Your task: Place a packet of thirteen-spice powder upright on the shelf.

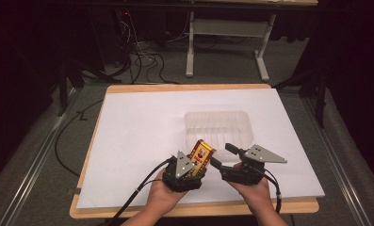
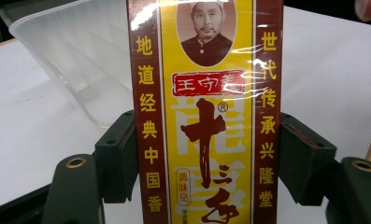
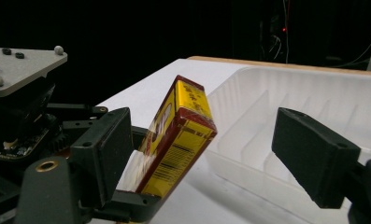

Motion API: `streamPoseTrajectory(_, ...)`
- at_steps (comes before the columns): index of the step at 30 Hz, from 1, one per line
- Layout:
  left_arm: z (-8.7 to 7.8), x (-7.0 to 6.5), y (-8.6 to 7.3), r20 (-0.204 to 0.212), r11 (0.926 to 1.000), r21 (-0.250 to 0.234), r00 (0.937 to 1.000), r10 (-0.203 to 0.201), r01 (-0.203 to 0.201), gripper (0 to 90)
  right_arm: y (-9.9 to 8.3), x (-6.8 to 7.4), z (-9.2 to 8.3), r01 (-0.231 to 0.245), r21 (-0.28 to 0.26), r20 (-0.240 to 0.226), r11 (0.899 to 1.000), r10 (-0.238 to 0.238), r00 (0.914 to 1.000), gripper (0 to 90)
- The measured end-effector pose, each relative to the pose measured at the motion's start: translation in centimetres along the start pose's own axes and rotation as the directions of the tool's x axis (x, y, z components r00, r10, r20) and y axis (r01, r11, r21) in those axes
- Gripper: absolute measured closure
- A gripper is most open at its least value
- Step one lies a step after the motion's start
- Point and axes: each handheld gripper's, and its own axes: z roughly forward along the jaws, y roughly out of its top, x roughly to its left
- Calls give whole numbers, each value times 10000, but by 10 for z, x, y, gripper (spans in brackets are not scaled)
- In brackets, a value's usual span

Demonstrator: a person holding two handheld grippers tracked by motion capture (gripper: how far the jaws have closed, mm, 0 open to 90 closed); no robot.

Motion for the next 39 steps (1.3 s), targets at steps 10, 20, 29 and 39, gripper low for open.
streamPoseTrajectory(10,-7,-8,3,114,9995,-256,9998,177,-174,321,-3,5,11,-555,473,-380,9973,573,9976,269)
streamPoseTrajectory(20,-4,-13,2,-149,9988,-234,9990,420,-424,320,-7,5,15,-1025,611,-558,9929,1059,9928,519)
streamPoseTrajectory(29,2,-8,-1,140,9999,155,9999,-38,36,321,-11,4,15,-1487,667,-991,9866,1549,9829,660)
streamPoseTrajectory(39,4,-7,-2,353,9990,427,9993,-148,132,284,-10,15,13,-448,506,-559,9977,476,9973,686)
